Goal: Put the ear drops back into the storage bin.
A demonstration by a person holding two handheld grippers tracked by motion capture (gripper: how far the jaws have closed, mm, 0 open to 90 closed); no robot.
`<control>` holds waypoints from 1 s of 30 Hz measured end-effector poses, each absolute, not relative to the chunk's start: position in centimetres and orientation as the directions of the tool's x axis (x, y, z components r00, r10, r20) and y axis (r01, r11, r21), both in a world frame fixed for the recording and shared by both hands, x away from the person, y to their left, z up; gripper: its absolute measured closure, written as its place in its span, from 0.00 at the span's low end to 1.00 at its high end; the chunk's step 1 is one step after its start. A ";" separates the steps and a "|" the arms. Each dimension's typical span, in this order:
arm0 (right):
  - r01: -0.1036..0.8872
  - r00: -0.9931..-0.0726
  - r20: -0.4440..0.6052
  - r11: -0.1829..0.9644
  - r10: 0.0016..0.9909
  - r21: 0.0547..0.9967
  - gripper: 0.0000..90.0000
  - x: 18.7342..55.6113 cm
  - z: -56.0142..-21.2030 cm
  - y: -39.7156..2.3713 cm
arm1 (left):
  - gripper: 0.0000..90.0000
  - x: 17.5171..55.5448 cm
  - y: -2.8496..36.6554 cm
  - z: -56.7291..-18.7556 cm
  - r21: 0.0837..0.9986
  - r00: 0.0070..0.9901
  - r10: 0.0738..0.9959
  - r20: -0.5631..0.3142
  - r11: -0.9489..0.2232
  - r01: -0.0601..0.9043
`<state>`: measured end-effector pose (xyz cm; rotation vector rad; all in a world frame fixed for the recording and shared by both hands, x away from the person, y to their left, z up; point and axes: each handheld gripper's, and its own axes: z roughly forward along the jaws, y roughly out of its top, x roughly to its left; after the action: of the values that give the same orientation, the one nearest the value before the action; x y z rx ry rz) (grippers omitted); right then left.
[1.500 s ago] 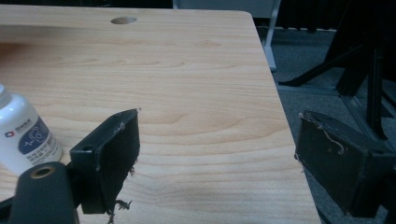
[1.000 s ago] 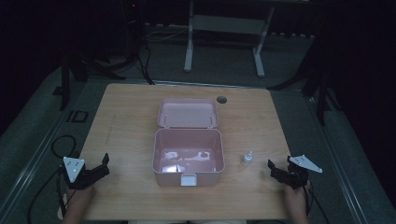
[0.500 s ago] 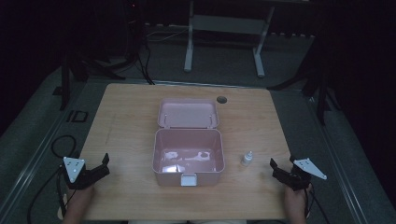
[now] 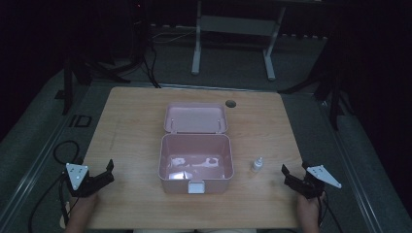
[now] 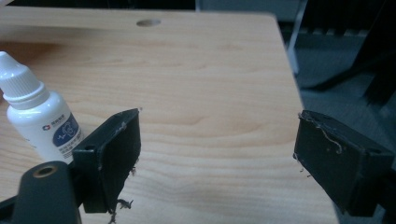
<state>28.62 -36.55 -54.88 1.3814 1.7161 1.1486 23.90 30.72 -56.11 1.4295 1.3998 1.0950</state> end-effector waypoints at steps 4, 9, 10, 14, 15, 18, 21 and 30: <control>0.492 -0.253 0.034 0.099 0.967 0.865 0.16 28.9 -53.6 -36.6 | 0.00 23.9 30.7 -56.1 0.962 -0.005 1.000 0.026 -0.024 0.272; 0.576 -0.264 0.037 0.127 0.964 0.808 0.16 29.1 -52.6 -36.9 | 0.00 23.9 30.7 -56.1 0.962 -0.001 0.999 0.032 -0.030 0.271; 0.587 -0.262 0.046 0.122 0.964 0.800 0.16 29.2 -52.5 -37.0 | 0.00 23.9 30.7 -56.1 0.962 0.000 0.999 0.033 -0.031 0.271; 0.645 -0.278 0.072 0.131 0.958 0.753 0.16 29.4 -52.1 -37.2 | 0.00 23.9 30.8 -56.1 0.962 0.000 1.000 0.027 -0.026 0.273; 0.654 -0.285 0.068 0.142 0.956 0.743 0.16 29.5 -51.9 -37.1 | 0.00 23.9 30.7 -56.1 0.962 -0.002 1.000 0.026 -0.024 0.272; 0.689 -0.321 0.059 0.190 0.945 0.699 0.16 29.7 -51.5 -36.9 | 0.00 23.9 30.7 -56.1 0.962 0.000 1.000 0.029 -0.028 0.272; 0.714 -0.361 0.041 0.248 0.932 0.655 0.16 30.0 -51.0 -36.5 | 0.00 23.9 30.7 -56.1 0.962 -0.002 1.000 0.028 -0.027 0.273; 0.771 -0.489 0.020 0.421 0.872 0.478 0.16 31.0 -49.7 -34.9 | 0.00 23.9 30.7 -56.1 0.962 0.000 1.000 0.028 -0.027 0.272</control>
<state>31.02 -34.89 -49.73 1.4404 2.4448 0.6369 23.92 30.74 -56.10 1.4292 1.3998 1.0898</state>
